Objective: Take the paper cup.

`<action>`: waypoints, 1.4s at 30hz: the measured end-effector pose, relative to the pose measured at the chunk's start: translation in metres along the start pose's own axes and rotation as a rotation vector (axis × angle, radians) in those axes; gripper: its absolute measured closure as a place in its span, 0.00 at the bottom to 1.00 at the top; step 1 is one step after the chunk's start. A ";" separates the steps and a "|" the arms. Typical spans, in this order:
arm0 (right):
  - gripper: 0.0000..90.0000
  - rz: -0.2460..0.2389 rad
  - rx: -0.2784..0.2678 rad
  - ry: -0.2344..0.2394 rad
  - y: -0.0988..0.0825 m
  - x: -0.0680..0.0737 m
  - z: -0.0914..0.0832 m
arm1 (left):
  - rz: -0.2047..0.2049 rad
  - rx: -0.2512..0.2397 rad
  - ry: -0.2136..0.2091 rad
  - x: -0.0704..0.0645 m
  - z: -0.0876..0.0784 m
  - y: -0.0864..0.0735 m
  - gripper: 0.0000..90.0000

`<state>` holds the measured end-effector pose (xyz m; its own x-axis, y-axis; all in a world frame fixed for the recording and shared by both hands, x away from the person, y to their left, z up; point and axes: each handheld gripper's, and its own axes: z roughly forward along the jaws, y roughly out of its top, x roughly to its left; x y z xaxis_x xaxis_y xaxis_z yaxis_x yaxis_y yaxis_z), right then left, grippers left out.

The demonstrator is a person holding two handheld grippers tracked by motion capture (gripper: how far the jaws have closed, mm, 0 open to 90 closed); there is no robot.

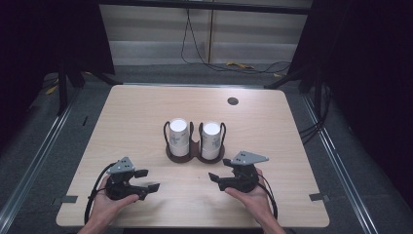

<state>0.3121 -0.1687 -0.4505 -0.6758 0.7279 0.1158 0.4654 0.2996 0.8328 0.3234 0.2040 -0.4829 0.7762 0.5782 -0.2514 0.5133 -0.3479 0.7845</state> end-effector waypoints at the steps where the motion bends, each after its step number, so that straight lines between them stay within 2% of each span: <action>1: 0.32 0.005 -0.012 0.016 0.003 0.001 0.000 | 0.006 0.003 -0.001 0.000 0.001 0.000 0.29; 6: 0.39 -0.010 -0.030 0.060 0.015 0.007 0.004 | 0.011 0.013 -0.007 -0.002 0.002 0.000 0.29; 18: 0.44 -0.049 -0.023 0.122 0.039 0.011 0.018 | 0.008 0.018 -0.021 -0.002 0.003 -0.001 0.29; 22: 0.44 -0.049 -0.024 0.184 0.044 0.010 0.021 | 0.016 0.013 -0.025 -0.003 0.002 0.000 0.30; 37: 0.45 -0.109 -0.034 0.214 0.084 0.011 0.040 | 0.023 0.014 -0.021 -0.003 0.002 -0.001 0.28; 42: 0.43 -0.127 -0.005 0.200 0.099 0.012 0.046 | 0.026 0.017 -0.018 -0.004 0.003 0.000 0.27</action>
<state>0.3767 -0.1021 -0.3915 -0.8287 0.5478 0.1147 0.3671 0.3771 0.8503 0.3215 0.2000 -0.4839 0.7956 0.5555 -0.2419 0.4993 -0.3751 0.7810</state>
